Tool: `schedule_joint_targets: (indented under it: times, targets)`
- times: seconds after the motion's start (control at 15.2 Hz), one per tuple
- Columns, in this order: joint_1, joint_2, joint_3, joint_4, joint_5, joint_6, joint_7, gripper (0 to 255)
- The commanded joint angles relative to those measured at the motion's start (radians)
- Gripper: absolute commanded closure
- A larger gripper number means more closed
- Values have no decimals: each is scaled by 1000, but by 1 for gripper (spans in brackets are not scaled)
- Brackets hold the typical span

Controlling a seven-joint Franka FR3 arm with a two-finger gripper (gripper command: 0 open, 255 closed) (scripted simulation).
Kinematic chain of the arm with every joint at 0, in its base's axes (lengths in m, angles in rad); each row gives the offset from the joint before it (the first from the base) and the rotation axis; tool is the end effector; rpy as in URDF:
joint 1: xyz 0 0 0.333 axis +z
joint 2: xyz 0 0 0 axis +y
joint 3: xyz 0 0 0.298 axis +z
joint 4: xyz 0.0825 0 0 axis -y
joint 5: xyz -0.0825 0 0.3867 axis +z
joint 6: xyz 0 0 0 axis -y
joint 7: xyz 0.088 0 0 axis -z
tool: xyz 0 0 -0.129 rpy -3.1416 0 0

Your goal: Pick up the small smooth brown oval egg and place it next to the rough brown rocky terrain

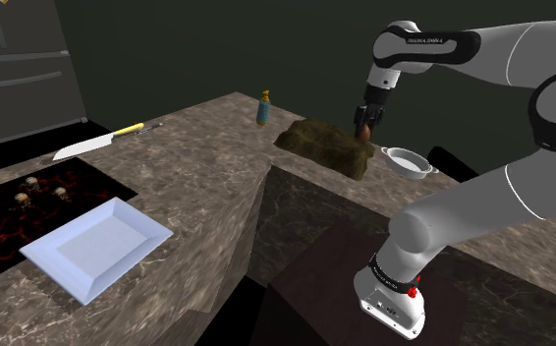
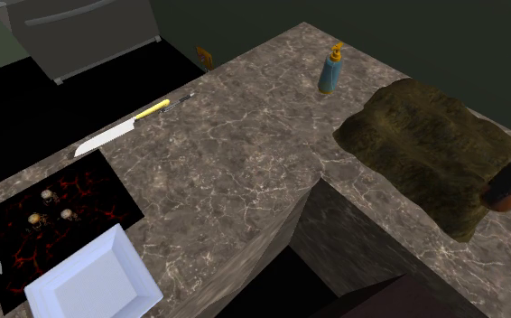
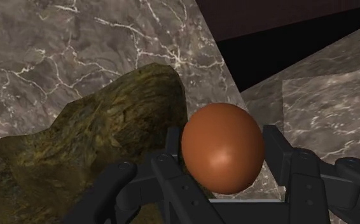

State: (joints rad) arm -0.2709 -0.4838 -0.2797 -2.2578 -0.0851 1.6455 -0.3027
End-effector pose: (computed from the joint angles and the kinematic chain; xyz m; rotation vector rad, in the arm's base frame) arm 0.3347 -0.2271 0.4900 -3.0243 0.2964 0.1732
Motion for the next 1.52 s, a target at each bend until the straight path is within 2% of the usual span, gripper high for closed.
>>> schedule_joint_targets:
  times: [0.0,0.4,0.86,1.45]
  targets:
    - [-24,-33,-30,-15,-29,-16,-43,255]
    - [-87,-76,-132,-25,-112,-38,-177,255]
    - [-149,-73,-264,14,-202,-49,-346,255]
    - [-155,-65,-293,-98,-220,72,-341,255]
